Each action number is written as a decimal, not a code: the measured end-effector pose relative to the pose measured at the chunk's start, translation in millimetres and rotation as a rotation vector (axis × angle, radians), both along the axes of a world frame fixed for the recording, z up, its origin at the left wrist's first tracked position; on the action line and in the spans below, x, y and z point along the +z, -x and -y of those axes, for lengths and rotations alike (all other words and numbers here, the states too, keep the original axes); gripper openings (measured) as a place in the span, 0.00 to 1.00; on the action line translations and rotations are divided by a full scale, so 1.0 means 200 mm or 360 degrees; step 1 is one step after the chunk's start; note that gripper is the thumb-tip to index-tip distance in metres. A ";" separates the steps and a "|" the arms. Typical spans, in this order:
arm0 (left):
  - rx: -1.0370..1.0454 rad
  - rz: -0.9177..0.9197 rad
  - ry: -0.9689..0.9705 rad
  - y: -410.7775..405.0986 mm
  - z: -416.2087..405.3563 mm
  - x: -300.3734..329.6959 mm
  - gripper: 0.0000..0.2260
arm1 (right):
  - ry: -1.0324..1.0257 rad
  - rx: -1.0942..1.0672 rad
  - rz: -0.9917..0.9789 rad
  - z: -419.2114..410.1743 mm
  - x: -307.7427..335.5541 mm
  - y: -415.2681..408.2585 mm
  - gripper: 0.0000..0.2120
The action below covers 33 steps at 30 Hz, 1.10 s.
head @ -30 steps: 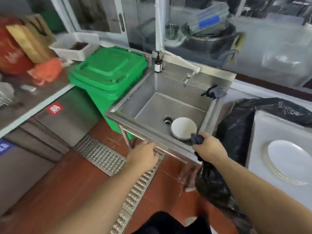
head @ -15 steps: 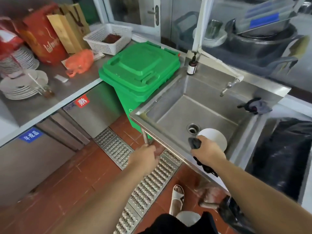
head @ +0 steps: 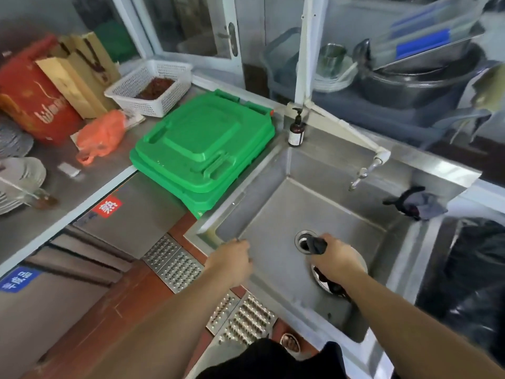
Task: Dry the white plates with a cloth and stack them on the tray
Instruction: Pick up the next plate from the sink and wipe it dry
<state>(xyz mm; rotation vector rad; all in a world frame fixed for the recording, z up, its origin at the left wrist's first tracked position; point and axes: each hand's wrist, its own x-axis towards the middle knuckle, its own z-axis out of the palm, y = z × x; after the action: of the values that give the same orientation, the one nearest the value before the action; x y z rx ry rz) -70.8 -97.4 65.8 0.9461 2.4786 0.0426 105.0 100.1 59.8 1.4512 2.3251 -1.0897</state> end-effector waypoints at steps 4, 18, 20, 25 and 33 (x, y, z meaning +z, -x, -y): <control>-0.0177 0.0030 0.0083 0.11 -0.22 -0.07 0.17 | 0.0225 -0.0262 -0.0068 -0.11 -0.05 -0.02 0.10; -0.0813 0.0320 0.0213 0.51 -0.76 -0.47 0.18 | 0.0262 -0.1028 0.0100 -0.19 -0.29 -0.04 0.22; -0.0884 0.0308 0.0278 0.55 -0.80 -0.54 0.17 | 0.0288 -0.1072 0.0120 -0.17 -0.35 -0.06 0.21; -0.0982 0.0337 0.0379 0.55 -0.88 -0.70 0.17 | 0.0369 -0.1249 0.0122 -0.12 -0.54 -0.13 0.17; -0.0995 0.0414 0.0456 0.34 -1.02 -0.97 0.18 | 0.0484 -0.1382 0.0116 -0.13 -0.79 -0.23 0.13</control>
<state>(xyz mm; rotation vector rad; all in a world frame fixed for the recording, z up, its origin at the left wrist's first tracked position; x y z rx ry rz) -139.5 107.1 -128.9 1.4309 1.8049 -0.3611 150.7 126.1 -98.9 2.3601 1.3557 -1.4395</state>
